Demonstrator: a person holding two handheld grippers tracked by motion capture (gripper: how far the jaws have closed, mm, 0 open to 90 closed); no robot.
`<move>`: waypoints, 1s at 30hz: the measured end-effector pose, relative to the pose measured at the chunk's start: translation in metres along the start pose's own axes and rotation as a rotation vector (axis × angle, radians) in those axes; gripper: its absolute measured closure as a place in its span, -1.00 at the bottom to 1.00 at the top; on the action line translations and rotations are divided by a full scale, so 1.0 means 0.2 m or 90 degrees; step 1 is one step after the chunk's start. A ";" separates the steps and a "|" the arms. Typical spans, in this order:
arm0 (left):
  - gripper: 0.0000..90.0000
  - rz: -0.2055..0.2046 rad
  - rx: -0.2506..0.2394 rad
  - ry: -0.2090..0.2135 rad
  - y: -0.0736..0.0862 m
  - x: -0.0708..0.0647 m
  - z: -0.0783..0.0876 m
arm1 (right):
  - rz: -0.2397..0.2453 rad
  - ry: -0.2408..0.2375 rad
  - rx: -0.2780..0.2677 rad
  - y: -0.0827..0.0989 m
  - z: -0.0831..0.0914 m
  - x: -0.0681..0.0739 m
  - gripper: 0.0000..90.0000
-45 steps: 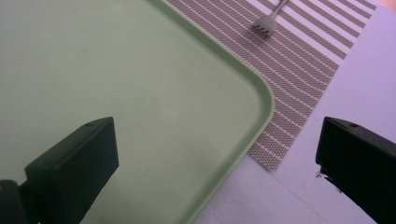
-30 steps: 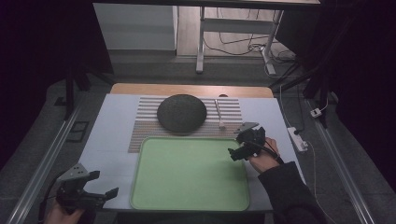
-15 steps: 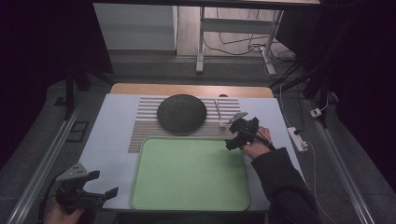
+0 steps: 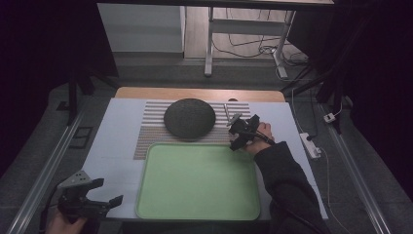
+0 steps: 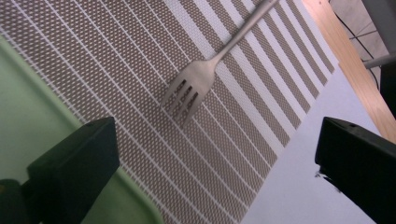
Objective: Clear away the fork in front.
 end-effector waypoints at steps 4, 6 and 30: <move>-0.97 0.004 -0.001 0.002 0.00 0.00 0.00 | 0.034 0.002 0.022 -0.02 -0.03 0.01 -0.58; -0.97 0.003 -0.001 0.002 0.00 0.00 0.00 | 0.061 0.003 0.028 -0.03 -0.05 0.03 -0.43; -0.97 0.011 -0.006 0.004 0.00 0.01 0.00 | 0.271 0.086 0.011 -0.04 -0.05 0.12 1.00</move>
Point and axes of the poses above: each handheld gripper's, and its own axes: z roughly backward along the jaws, y roughly out of its underside, x roughly to its left, the point moved 3 cm from there along -z, roughly forward along the jaws
